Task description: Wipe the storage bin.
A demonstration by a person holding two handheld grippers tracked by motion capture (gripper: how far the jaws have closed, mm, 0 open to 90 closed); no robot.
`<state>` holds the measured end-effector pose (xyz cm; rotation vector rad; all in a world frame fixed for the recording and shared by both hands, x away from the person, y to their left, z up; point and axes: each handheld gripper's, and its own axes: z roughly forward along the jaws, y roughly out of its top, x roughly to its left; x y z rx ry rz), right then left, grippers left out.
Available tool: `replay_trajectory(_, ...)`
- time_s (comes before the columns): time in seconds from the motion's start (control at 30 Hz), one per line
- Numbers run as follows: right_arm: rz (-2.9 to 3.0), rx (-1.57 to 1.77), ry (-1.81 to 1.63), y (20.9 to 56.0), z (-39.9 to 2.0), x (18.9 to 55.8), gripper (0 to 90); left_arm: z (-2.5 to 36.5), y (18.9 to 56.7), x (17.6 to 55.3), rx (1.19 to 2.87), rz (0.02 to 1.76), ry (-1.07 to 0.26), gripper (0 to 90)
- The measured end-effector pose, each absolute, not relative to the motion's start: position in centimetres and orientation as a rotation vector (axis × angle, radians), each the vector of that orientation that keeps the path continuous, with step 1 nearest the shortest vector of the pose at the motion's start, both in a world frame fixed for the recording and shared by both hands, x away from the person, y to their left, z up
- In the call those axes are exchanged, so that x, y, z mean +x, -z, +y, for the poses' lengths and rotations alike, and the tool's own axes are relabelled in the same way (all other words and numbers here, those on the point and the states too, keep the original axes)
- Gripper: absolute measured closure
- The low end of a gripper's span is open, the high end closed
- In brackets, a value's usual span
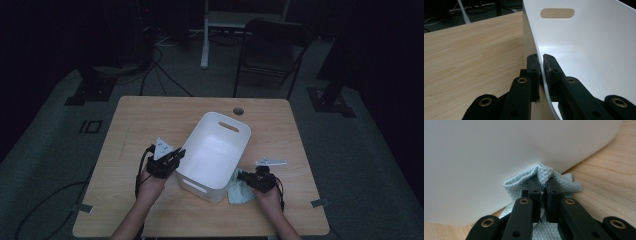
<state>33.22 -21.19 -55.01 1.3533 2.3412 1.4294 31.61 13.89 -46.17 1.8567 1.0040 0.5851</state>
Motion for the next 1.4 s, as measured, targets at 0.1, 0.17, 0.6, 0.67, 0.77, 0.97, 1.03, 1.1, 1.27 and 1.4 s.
replay_trajectory(0.1,2.342,1.365,-1.41,54.8,-21.1,33.1,85.2,13.9,46.2,31.6,1.855,1.011,-0.59,83.8)
replay_trajectory(0.17,2.331,1.363,-1.438,54.4,-21.1,32.7,85.2,13.9,46.2,31.6,1.854,1.015,-0.592,83.8)
replay_trajectory(0.6,2.221,1.085,-1.662,48.8,-20.6,28.6,85.1,13.8,46.2,31.6,1.851,1.019,-0.589,83.9)
replay_trajectory(0.67,2.215,1.093,-1.692,49.1,-20.7,28.7,85.1,13.9,46.2,31.6,1.852,1.014,-0.583,83.9)
replay_trajectory(0.77,2.23,1.101,-1.679,49.5,-20.7,29.0,85.2,13.9,46.2,31.7,1.853,1.01,-0.58,83.9)
replay_trajectory(0.97,2.253,1.133,-1.65,50.2,-20.7,29.4,85.2,13.8,46.1,31.6,1.858,1.006,-0.583,83.8)
replay_trajectory(1.03,2.262,1.149,-1.63,50.6,-20.7,29.6,85.2,13.8,46.1,31.6,1.857,1.007,-0.583,83.9)
replay_trajectory(1.1,2.268,1.162,-1.617,50.9,-20.7,29.8,85.2,13.8,46.1,31.6,1.856,1.008,-0.583,83.8)
replay_trajectory(1.27,2.29,1.211,-1.592,51.8,-20.8,30.3,85.2,13.8,46.1,31.6,1.855,1.01,-0.583,83.7)
replay_trajectory(1.4,2.302,1.239,-1.58,52.3,-20.9,30.7,85.2,13.7,46.2,31.6,1.854,1.011,-0.583,83.7)
